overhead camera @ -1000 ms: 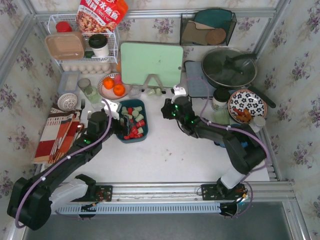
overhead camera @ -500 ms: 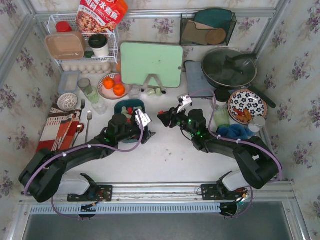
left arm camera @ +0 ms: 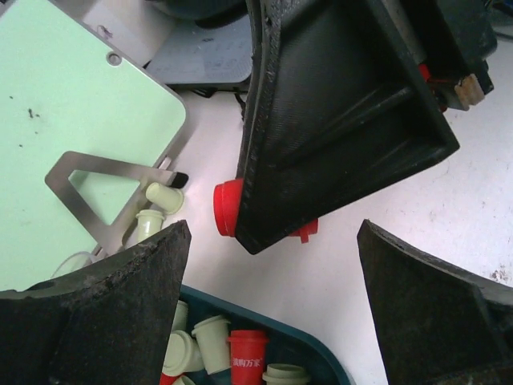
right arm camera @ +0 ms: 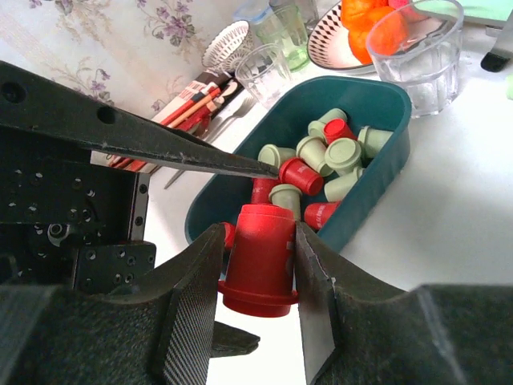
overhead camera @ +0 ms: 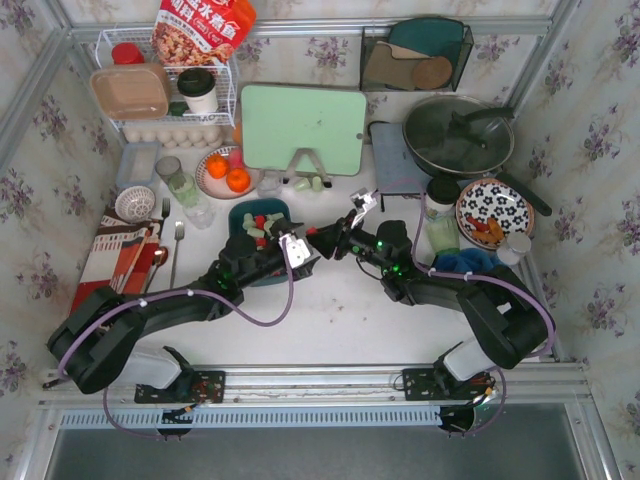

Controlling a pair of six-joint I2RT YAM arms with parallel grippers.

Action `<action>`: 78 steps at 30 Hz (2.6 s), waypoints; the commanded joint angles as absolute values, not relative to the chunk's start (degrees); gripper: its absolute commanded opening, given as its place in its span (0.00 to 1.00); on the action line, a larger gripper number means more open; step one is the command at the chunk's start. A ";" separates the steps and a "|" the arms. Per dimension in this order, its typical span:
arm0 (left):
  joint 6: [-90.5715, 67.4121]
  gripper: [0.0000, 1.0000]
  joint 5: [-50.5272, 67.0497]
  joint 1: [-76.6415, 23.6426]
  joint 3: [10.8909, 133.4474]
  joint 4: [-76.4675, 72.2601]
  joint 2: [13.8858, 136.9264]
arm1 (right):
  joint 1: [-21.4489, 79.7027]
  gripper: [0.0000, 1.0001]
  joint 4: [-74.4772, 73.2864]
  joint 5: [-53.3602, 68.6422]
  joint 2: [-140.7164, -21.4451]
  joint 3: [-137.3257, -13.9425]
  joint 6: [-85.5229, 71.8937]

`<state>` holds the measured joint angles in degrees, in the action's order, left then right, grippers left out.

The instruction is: Mix the coffee capsules in the storage basket

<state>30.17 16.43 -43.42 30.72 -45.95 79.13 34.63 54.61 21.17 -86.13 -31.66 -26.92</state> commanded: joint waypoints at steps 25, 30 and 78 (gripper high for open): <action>32.24 0.23 15.66 -45.08 35.29 -43.90 80.18 | 34.63 0.40 55.40 24.63 -87.38 -33.13 -27.86; 32.14 0.17 12.78 -45.09 33.97 -43.28 78.87 | 34.63 0.59 54.68 23.64 -86.92 -32.98 -26.90; -2.39 0.74 -0.83 -26.02 43.30 -0.22 64.45 | 34.63 0.66 21.03 -23.51 -114.61 -70.02 -17.31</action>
